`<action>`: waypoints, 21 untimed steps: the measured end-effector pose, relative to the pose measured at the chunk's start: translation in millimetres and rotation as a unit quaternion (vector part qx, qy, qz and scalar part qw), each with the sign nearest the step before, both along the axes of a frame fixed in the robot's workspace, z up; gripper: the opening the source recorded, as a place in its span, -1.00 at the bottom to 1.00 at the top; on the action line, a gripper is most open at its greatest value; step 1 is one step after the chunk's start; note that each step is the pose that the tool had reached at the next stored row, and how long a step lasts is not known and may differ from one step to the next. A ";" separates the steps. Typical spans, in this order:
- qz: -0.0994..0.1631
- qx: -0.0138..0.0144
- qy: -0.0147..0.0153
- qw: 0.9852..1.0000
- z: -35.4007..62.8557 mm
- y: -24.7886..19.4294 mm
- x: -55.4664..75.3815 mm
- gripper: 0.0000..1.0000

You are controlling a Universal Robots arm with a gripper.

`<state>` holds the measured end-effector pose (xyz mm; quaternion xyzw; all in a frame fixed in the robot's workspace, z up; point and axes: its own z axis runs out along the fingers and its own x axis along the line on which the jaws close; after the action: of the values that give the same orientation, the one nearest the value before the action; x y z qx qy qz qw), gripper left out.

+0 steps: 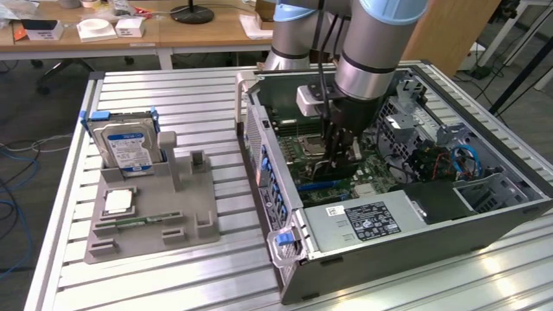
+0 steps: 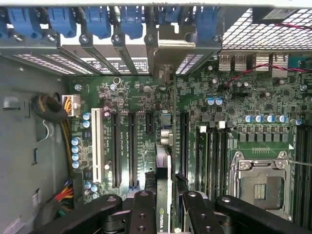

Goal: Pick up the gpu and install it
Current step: 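Insert the gpu into the slot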

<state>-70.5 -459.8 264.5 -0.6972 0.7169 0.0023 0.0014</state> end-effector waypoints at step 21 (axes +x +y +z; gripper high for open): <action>0.000 0.000 0.000 1.000 -5.7 -1.3 -1.8 -0.48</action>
<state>-72.3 -461.1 258.8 -0.6971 0.7170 0.0022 0.0013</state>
